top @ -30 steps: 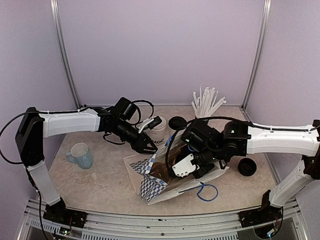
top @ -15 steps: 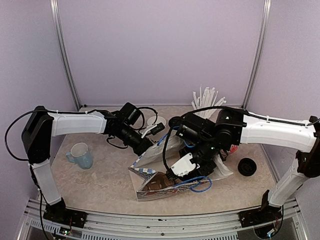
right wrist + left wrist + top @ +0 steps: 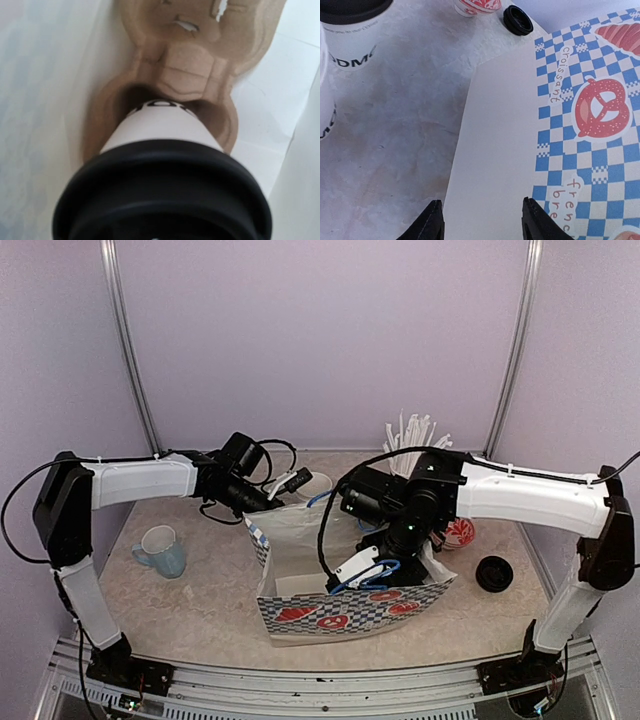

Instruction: Pack the takeout coffee

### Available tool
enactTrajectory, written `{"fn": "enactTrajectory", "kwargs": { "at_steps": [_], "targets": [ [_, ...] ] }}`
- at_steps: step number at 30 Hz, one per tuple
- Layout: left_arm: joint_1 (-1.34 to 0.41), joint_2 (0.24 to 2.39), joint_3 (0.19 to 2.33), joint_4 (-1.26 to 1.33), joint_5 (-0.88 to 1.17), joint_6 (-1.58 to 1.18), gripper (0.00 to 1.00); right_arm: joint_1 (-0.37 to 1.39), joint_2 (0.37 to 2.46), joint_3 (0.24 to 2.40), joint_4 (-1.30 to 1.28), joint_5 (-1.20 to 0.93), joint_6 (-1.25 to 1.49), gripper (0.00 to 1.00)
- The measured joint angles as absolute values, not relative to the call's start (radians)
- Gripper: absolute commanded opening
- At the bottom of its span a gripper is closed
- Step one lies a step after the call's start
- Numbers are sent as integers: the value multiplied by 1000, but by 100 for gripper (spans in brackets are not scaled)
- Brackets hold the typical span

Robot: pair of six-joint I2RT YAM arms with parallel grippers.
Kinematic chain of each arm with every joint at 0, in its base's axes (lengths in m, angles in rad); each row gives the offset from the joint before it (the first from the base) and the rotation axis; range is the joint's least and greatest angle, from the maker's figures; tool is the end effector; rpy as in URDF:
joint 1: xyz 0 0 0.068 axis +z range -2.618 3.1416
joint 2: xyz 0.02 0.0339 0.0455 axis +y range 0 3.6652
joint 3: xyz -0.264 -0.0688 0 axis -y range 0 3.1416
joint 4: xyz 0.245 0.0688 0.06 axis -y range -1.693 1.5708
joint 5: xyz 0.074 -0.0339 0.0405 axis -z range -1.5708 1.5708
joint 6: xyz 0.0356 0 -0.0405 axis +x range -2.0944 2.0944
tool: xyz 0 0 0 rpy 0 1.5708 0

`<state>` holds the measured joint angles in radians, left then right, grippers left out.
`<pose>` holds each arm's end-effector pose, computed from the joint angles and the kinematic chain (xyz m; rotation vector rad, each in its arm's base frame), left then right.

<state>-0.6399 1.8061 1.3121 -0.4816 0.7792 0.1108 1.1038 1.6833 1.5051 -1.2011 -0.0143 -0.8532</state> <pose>0.2910 -0.2478 0.2246 1.2177 2.2257 -1.1994 0.1446 0.2880 0.2839 -2.4510 1.6468 0.0564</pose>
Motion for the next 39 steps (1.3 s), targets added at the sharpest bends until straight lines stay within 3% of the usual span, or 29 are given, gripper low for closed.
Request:
{"fn": "enactTrajectory", "kwargs": {
  "at_steps": [10,18,25,33,39],
  "targets": [
    [-594,1765,1312,-475,746,109,54,1098,1636,1425,-1129,-12,-849,45],
    [-568,1754,1312,-475,728,104,54,1070,1689,1488,-1172,-72,-849,45],
    [-554,1705,1312,-473,683,99,58,1059,1780,1607,-1260,-83,-836,54],
    [-488,1576,1312,-457,597,89,60,1048,1774,1593,-1261,-92,-830,55],
    [-468,1478,1312,-431,589,86,61,1048,1780,1604,-1262,-85,-817,64]
  ]
}}
